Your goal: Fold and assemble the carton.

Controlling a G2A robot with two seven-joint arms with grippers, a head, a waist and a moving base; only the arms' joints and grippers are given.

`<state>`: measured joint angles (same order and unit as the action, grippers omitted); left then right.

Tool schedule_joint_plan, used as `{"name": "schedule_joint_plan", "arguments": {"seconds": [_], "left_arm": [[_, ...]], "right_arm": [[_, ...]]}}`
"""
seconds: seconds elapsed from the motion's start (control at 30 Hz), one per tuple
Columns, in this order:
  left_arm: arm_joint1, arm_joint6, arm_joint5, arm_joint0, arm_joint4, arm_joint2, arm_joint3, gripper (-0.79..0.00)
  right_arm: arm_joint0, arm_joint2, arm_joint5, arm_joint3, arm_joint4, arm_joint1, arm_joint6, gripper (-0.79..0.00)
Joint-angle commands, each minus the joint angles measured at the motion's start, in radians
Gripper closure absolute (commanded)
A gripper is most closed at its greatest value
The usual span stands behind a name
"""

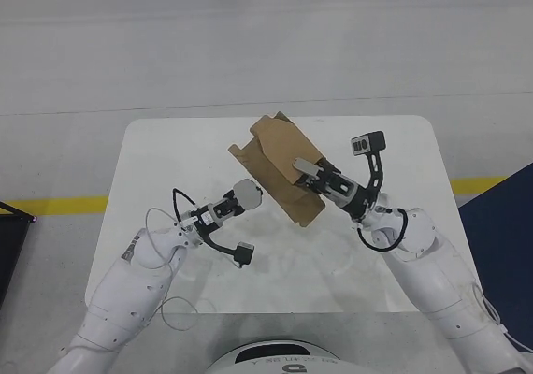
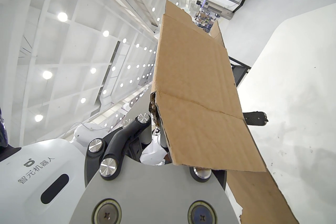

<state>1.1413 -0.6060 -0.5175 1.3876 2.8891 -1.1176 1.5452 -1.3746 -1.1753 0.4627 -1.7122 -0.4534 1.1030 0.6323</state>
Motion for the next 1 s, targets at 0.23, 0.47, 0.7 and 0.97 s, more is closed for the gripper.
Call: {"name": "schedule_joint_plan", "arguments": {"seconds": [0.23,0.47,0.7,0.97], "left_arm": [[0.005,0.016,0.018,-0.02,0.015,0.027,-0.011,-0.785],[0.006,0.033,0.032,-0.027,0.027,0.035,-0.015,-0.785],[0.007,0.059,0.032,-0.028,0.028,0.033,-0.013,-0.785],[0.006,0.068,0.025,-0.019,0.016,0.028,-0.013,-0.785]], "right_arm": [[-0.005,0.014,-0.011,-0.018,-0.023,0.005,0.04,0.0],[-0.007,0.023,-0.019,-0.027,-0.049,0.008,0.07,0.0],[-0.007,0.032,-0.053,-0.034,-0.069,0.01,0.116,0.0],[-0.012,0.033,-0.087,-0.041,-0.099,0.01,0.166,0.0]]}}
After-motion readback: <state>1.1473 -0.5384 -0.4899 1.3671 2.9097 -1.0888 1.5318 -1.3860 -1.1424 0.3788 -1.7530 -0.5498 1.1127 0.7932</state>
